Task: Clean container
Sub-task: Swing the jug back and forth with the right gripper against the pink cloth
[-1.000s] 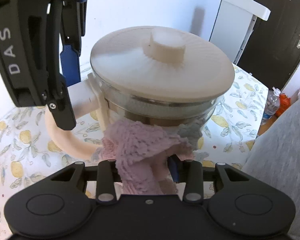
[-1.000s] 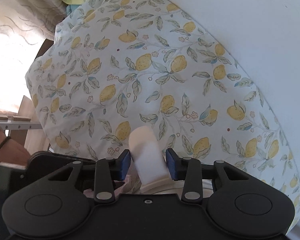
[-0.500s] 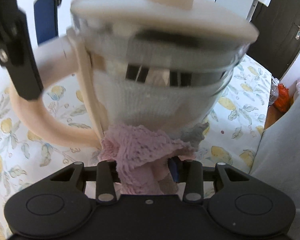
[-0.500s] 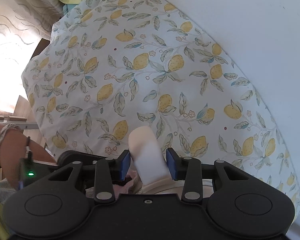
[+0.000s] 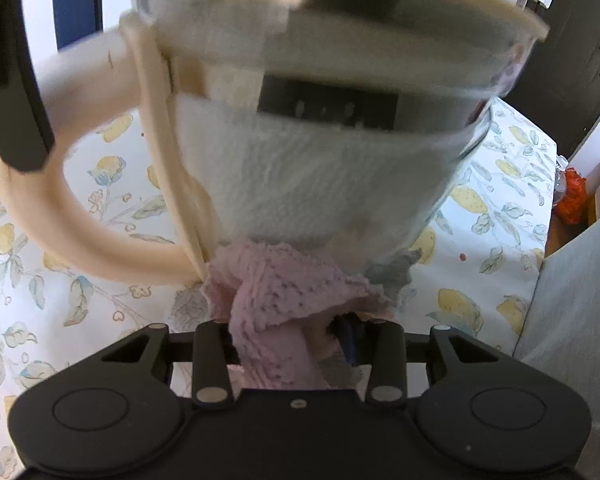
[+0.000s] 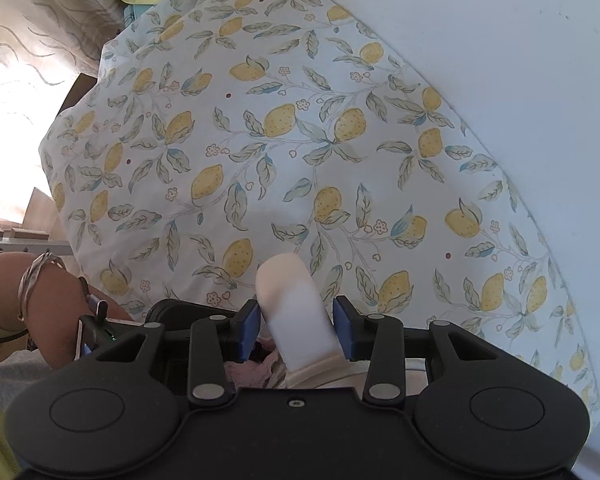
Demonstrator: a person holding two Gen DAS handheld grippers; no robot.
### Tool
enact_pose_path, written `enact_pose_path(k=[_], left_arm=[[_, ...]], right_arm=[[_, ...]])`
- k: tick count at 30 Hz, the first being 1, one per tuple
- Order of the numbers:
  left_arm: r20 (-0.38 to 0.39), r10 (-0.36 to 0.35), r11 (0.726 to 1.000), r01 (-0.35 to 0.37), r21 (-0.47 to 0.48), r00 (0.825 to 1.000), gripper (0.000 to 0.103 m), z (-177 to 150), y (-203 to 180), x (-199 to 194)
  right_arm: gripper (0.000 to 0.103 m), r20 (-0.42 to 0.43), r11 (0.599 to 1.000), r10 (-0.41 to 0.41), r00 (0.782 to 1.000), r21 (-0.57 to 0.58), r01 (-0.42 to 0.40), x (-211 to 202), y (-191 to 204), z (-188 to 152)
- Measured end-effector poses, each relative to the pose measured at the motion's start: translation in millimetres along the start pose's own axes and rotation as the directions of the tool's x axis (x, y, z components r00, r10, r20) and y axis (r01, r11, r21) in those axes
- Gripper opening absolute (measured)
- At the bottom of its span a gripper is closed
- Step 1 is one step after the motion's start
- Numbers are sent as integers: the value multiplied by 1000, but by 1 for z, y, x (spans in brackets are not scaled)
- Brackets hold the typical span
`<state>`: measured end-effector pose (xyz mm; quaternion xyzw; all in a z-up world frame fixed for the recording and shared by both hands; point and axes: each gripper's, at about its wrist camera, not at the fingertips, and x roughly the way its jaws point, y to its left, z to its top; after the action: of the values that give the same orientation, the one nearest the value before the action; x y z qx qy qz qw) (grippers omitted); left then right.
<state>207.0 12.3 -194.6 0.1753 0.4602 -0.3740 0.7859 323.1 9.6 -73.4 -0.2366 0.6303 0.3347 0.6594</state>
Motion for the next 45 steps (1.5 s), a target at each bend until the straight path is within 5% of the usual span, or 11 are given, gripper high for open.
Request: enact_pose_path(k=[8, 19, 45], left_arm=[[89, 37, 996, -44, 78, 995, 36, 13, -15, -46], [130, -8, 997, -2, 81, 991, 36, 31, -13, -76], [79, -44, 999, 43, 18, 996, 42, 3, -3, -7]], right_arm=[[45, 1, 1000, -4, 1000, -6, 4, 0, 1, -1], [46, 2, 1000, -9, 1000, -14, 9, 1, 3, -2], [49, 13, 1000, -17, 1000, -5, 17, 2, 5, -5]])
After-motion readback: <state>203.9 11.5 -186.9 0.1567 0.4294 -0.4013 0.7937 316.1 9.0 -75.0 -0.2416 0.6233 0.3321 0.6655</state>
